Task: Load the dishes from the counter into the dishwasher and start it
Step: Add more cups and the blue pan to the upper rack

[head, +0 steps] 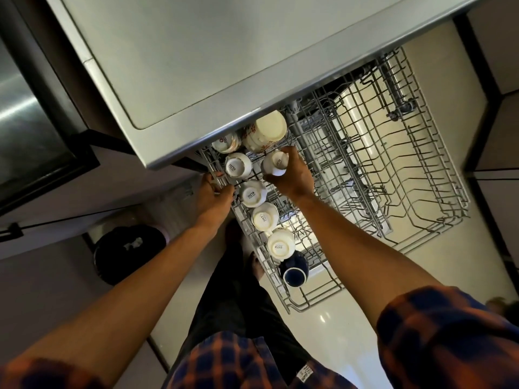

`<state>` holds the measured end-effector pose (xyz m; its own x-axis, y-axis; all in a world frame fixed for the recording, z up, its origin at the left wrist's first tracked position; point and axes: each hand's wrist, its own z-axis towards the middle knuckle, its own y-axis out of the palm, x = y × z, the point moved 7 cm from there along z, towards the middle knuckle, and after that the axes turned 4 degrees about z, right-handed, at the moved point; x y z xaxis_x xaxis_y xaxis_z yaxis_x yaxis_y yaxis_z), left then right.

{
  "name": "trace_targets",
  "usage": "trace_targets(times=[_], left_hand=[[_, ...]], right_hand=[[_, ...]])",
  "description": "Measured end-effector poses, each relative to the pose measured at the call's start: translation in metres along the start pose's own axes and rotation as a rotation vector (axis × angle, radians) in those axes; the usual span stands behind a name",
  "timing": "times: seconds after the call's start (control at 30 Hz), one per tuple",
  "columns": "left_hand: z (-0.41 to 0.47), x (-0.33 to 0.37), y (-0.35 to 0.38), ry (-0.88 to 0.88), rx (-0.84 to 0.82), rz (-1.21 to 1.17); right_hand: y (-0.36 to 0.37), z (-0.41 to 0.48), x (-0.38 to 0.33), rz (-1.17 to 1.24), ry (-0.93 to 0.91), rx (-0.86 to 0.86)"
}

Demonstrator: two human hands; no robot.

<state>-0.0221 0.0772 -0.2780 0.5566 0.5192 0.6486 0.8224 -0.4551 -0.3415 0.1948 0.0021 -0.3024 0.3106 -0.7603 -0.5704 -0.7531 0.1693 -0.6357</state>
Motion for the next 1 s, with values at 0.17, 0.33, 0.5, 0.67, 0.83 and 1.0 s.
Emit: trace_targets(times=[0.17, 0.33, 0.5, 0.67, 0.83, 1.0], left_hand=[[0.000, 0.002, -0.001, -0.006, -0.012, 0.024], [0.001, 0.003, -0.003, 0.022, 0.011, 0.029], [0.002, 0.003, -0.001, 0.050, -0.006, 0.024], [-0.003, 0.001, -0.004, 0.037, -0.053, 0.033], [-0.022, 0.005, -0.017, 0.048, -0.090, 0.043], [-0.054, 0.003, -0.070, 0.136, -0.081, 0.132]], right_hand=[[-0.001, -0.008, 0.004, 0.018, 0.013, -0.020], [-0.014, -0.018, 0.005, 0.027, 0.059, 0.042], [-0.035, -0.027, 0.004, 0.096, 0.086, 0.197], [-0.041, -0.055, -0.006, 0.106, 0.082, 0.086], [-0.034, -0.101, -0.016, 0.085, 0.014, -0.027], [-0.032, -0.154, -0.041, 0.091, -0.089, -0.062]])
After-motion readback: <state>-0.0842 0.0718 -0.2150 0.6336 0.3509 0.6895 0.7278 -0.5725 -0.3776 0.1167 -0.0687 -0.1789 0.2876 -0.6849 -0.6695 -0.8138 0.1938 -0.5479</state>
